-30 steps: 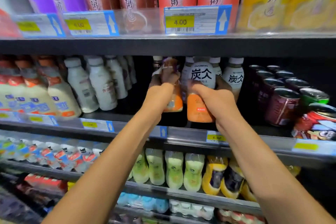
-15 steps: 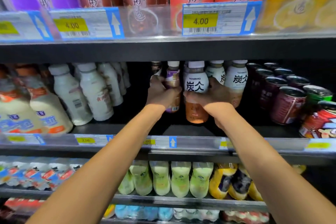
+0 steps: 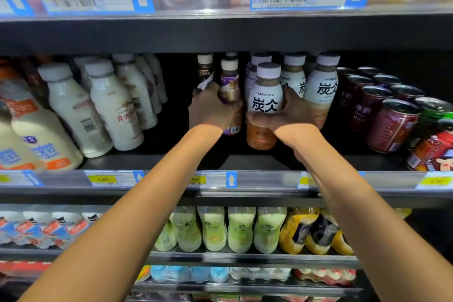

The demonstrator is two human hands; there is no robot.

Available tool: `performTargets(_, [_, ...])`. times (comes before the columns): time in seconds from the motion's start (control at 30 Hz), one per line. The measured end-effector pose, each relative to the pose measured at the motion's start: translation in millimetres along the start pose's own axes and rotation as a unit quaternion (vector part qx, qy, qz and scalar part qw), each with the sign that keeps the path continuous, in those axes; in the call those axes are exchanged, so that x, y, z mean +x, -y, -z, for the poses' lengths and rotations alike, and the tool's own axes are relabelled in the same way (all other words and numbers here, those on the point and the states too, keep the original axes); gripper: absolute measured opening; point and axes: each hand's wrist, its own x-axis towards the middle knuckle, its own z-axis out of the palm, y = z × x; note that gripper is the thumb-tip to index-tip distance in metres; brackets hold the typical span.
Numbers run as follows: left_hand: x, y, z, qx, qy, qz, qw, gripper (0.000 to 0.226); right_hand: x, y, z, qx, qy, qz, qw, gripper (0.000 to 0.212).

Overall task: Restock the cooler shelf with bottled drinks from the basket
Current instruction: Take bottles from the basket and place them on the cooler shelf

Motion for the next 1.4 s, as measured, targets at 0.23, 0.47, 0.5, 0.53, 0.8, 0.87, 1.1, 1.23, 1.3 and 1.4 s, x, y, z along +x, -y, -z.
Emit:
performTargets(0.23, [0,-4,0,0.031,-0.054,-0.02,0.998,0.055,1,-1,-1,0.0,-0.023,-0.003,1.0,0.08])
performTargets(0.47, [-1,-6,-2,0.111,-0.072,-0.059,0.989,0.032,-1,-2,2,-0.016,-0.022,-0.001,1.0,0.073])
performTargets(0.5, [-1,-6,-2,0.111,-0.075,-0.061,0.989,0.033,-2,-1,3,-0.016,-0.021,0.001,1.0,0.072])
performTargets(0.53, [-2,-6,-3,0.112,-0.076,-0.059,0.989,0.035,-2,-1,2,-0.017,-0.022,0.002,1.0,0.071])
performTargets(0.8, [5,-2,-6,0.121,-0.077,-0.056,0.988,0.034,0,-4,0,-0.014,-0.016,-0.001,1.0,0.074])
performTargets(0.87, [8,-1,-8,0.121,-0.074,-0.058,0.988,0.033,0,-3,0,-0.017,-0.018,0.001,1.0,0.074])
performTargets(1.1, [17,2,-15,0.13,-0.071,-0.064,0.987,0.028,0,-2,-2,-0.026,-0.023,0.013,0.999,0.072])
performTargets(1.23, [18,2,-16,0.132,-0.081,-0.065,0.986,0.028,2,-4,-4,-0.03,-0.024,0.015,0.999,0.074])
performTargets(1.3, [18,3,-16,0.123,-0.081,-0.065,0.987,0.027,1,-4,-4,-0.034,-0.022,0.017,0.999,0.074])
performTargets(1.4, [18,2,-14,0.117,-0.076,-0.067,0.988,0.025,0,-3,-4,-0.039,-0.021,0.017,0.999,0.074])
